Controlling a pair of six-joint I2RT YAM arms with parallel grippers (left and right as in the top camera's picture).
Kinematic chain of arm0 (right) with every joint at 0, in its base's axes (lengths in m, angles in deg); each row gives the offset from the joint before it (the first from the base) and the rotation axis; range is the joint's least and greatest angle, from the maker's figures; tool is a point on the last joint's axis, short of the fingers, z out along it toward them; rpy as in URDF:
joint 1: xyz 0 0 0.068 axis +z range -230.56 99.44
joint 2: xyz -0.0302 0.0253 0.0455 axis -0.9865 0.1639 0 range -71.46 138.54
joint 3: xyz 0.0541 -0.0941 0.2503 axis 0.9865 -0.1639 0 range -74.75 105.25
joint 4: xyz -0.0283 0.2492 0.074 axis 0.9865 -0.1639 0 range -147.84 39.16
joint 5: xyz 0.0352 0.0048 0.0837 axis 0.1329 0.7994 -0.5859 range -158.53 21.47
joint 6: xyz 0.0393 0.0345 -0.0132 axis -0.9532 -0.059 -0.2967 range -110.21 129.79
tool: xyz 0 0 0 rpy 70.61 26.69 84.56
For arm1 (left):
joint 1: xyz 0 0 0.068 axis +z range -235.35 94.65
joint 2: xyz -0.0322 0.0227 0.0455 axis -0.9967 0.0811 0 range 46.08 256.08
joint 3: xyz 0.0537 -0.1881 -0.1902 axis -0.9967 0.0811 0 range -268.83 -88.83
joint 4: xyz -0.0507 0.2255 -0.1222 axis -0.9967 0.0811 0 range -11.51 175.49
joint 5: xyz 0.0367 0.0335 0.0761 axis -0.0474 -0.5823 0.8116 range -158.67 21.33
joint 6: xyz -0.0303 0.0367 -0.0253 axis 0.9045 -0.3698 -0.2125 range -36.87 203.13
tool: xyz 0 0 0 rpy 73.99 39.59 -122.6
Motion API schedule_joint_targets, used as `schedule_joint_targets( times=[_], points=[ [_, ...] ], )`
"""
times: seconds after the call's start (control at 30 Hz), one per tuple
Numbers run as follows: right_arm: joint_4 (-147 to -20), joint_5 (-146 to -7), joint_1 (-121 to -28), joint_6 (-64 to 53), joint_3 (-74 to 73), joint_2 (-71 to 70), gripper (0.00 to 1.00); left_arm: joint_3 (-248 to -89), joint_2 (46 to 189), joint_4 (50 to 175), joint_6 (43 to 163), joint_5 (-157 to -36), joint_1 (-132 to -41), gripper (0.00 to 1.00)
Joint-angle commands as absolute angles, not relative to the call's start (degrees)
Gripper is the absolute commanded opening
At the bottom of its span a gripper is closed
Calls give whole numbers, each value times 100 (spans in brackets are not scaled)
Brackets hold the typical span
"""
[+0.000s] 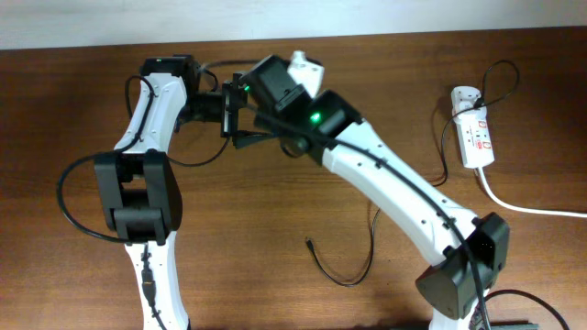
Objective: Plug charger to phone and switch on socket
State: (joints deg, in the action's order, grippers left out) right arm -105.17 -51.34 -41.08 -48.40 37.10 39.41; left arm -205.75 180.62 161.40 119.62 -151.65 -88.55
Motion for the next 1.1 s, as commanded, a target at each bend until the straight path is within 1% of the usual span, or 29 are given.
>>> schedule_joint_targets(
  times=[0.0, 0.03, 0.1, 0.17, 0.2, 0.23, 0.27, 0.33, 0.47, 0.53, 0.57, 0.6, 0.67, 0.73, 0.8, 0.9, 1.03, 1.07],
  points=[
    [-10460, -5654, -4589, -6853, 3808, 3645, 4, -20684, 18032, 16142, 11960, -15283, -8857, 100],
    [-10504, -5982, -4735, -7266, 3808, 3562, 4, -20684, 18032, 16142, 11960, -15287, -8855, 96],
    [-10919, -6653, -4939, -8851, 3808, 3521, 7, -20684, 18032, 16145, 12107, -15287, -8855, 96],
    [-11081, -7463, -5028, -9679, 3808, 3527, 15, -20684, 18032, 16145, 12375, -15337, -8855, 94],
    [-10991, -7586, -5022, -9684, 3808, 3527, 14, -20684, 18032, 16145, 12443, -15335, -8855, 91],
    [-10934, -7557, -4980, -9778, 3806, 3530, 6, -20684, 18032, 16145, 12498, -15353, -8855, 78],
    [-10934, -7494, -4949, -9935, 3806, 3530, 4, -20684, 18032, 16145, 12518, -15440, -8855, 73],
    [-10930, -7236, -4869, -10071, 3806, 3541, 4, -20684, 18032, 16147, 12518, -15637, -8855, 72],
    [-10888, -6976, -4731, -10243, 3806, 3565, 4, -20684, 18032, 16142, 12515, -15628, -8857, 71],
    [-10888, -6843, -4676, -10431, 3806, 3573, 4, -20684, 18032, 16136, 12515, -15584, -8855, 68],
    [-10890, -6753, -4633, -10475, 3806, 3571, 4, -20684, 18032, 16011, 12515, -15584, -8857, 61],
    [-10890, -6714, -4600, -10475, 3806, 3571, 4, -20684, 18032, 15841, 12515, -15569, -8857, 49],
    [-10888, -6712, -4602, -10475, 3806, 3573, 4, -20684, 18032, 15843, 12518, -15364, -8857, 34],
    [-10849, -6714, -4602, -10475, 3806, 3571, 4, -20684, 18032, 15843, 12518, -15285, -8857, 34],
    [-10836, -6740, -4578, -10477, 3806, 3573, 4, -20684, 18032, 15843, 12518, -15287, -8857, 40],
    [-10727, -6727, -4521, -10475, 3804, 3573, 4, -20684, 18032, 15841, 12515, -15285, -8857, 42],
    [-10718, -6718, -4521, -10473, 3804, 3573, 4, -20684, 18032, 15841, 12515, -15283, -8857, 38],
    [-10718, -6716, -4521, -10473, 3804, 3573, 4, -20684, 18032, 15841, 12515, -15283, -8857, 35]
  ],
)
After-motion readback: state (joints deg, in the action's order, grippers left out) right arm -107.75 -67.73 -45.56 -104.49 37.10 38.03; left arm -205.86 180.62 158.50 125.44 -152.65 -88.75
